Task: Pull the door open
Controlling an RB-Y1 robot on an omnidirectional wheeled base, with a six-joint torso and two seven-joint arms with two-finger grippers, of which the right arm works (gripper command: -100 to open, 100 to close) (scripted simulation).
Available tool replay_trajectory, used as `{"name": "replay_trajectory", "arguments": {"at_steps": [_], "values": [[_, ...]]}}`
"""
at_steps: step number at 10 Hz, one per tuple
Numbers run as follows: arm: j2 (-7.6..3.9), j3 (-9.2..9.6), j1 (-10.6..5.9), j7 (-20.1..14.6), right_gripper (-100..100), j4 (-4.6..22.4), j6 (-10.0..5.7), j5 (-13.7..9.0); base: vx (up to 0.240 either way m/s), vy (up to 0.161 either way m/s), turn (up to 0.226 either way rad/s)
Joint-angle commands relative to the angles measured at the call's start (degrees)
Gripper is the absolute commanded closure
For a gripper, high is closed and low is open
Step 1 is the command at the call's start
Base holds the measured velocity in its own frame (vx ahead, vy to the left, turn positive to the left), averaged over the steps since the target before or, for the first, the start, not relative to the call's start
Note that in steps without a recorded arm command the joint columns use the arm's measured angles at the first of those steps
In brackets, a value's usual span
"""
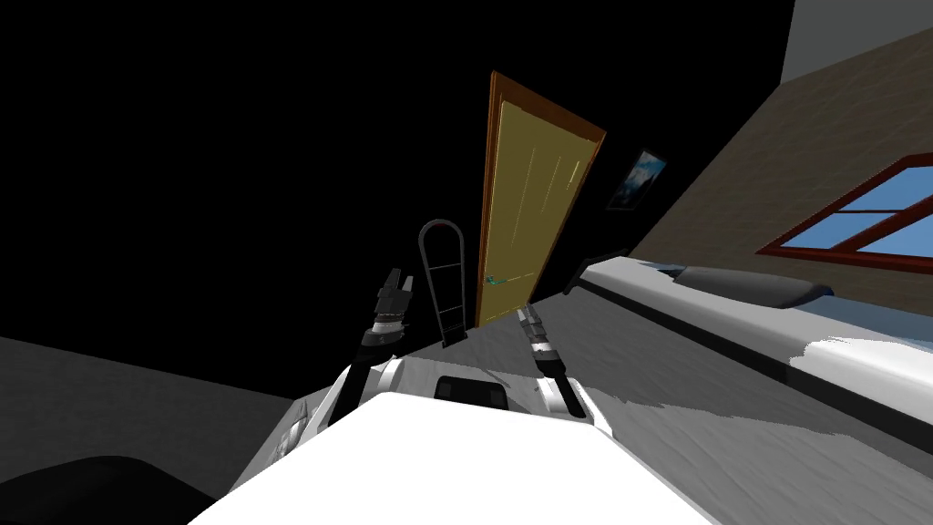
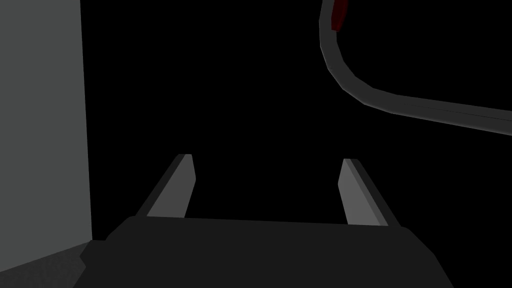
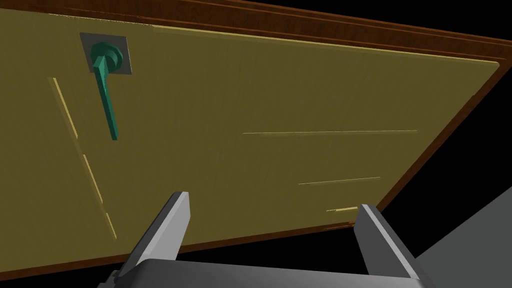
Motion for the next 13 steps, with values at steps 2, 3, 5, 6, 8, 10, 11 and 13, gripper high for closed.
{"name": "replay_trajectory", "arguments": {"at_steps": [2,3,5,6,8,10,11,13], "values": [[-1.05,0.04,-1.09,-1.01,-100,3.91,-1.75,0.07,0.055,-0.005,0.047],[-1.63,0.13,-1.77,-1.57,-100,5.88,-2.86,0.17,0.089,-0.004,0.102],[-2.20,0.21,-2.45,-2.13,-100,8.74,-3.97,0.26,0.054,-0.004,0.053],[-2.20,0.21,-2.45,-2.13,-100,9.21,-3.97,0.26,0.046,-0.004,0.027],[-2.77,0.30,-3.13,-2.69,-100,11.72,-5.08,0.35,0.051,-0.001,0.050],[-3.88,0.47,-4.46,-3.78,-100,15.62,-7.24,0.53,0.064,-0.004,0.085],[-3.88,0.47,-4.46,-3.78,-100,16.61,-7.24,0.53,0.065,-0.007,0.030],[-4.43,0.55,-5.13,-4.32,-100,19.05,-8.31,0.62,0.051,-0.008,0.045]]}}
